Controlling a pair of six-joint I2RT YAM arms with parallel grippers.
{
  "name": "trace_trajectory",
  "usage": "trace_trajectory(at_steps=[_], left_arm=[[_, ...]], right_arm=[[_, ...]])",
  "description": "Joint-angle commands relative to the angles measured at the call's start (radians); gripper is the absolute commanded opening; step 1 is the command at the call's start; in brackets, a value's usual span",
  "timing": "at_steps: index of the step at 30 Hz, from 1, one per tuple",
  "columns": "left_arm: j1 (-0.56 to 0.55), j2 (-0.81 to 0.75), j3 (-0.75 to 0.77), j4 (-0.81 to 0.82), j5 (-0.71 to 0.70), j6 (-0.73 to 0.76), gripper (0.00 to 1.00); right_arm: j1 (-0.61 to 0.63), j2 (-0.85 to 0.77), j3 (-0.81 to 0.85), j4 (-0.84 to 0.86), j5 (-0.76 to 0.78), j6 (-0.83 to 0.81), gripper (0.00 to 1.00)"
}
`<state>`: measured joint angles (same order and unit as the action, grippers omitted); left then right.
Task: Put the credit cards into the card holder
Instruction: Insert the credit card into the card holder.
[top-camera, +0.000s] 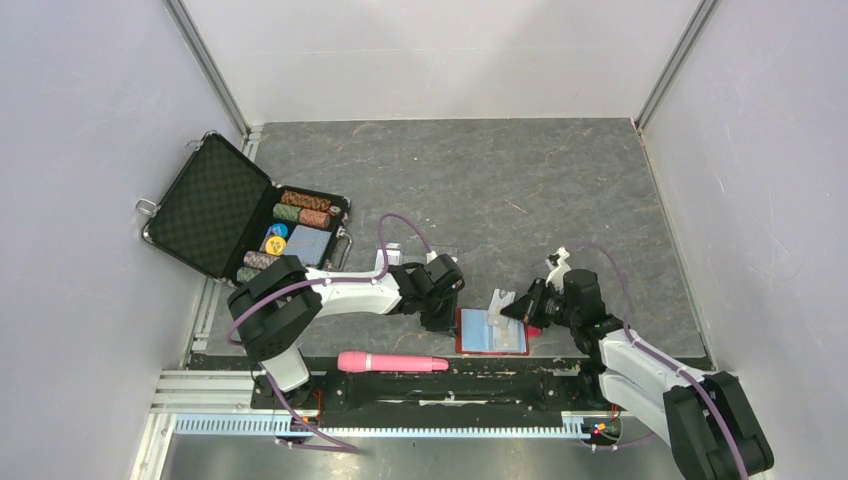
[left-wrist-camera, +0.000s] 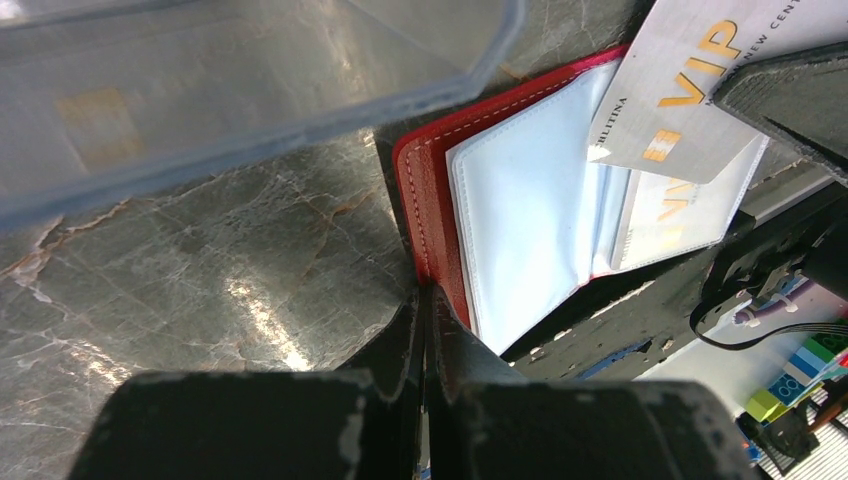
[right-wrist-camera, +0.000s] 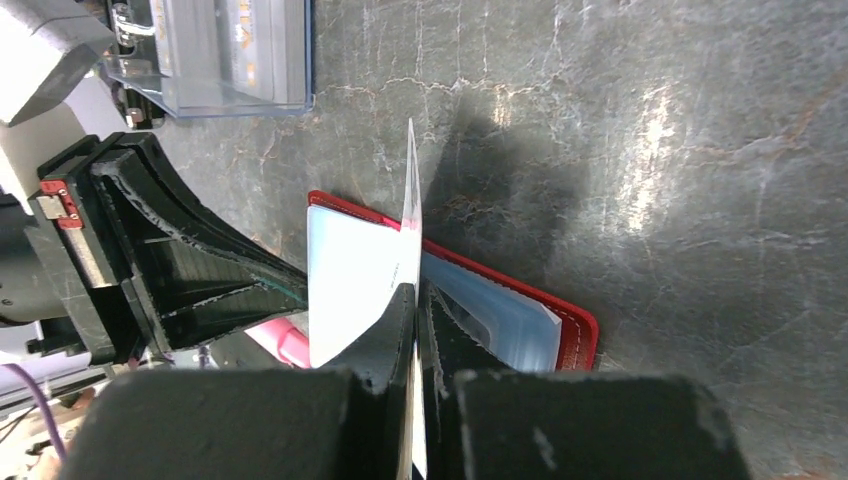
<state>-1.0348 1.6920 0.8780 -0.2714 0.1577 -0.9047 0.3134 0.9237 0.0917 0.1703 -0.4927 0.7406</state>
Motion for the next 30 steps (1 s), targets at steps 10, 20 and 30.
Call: trace_trajectory(at_steps=[10, 20, 30], left_arm=[[-0.023, 0.077, -0.025, -0.045, -0.058, 0.006, 0.02], [-0.022, 0.078, -0.027, -0.045, -0.061, 0.003, 0.02], [-0.023, 0.078, -0.015, -0.047, -0.057, 0.009, 0.02]], right_arm=[[0.009, -0.043, -0.087, 0.091, -0.200, 0.102, 0.00], [0.008, -0.069, -0.041, -0.121, -0.172, -0.022, 0.00], [0.009, 0.028, -0.001, -0.137, -0.204, -0.070, 0.00]])
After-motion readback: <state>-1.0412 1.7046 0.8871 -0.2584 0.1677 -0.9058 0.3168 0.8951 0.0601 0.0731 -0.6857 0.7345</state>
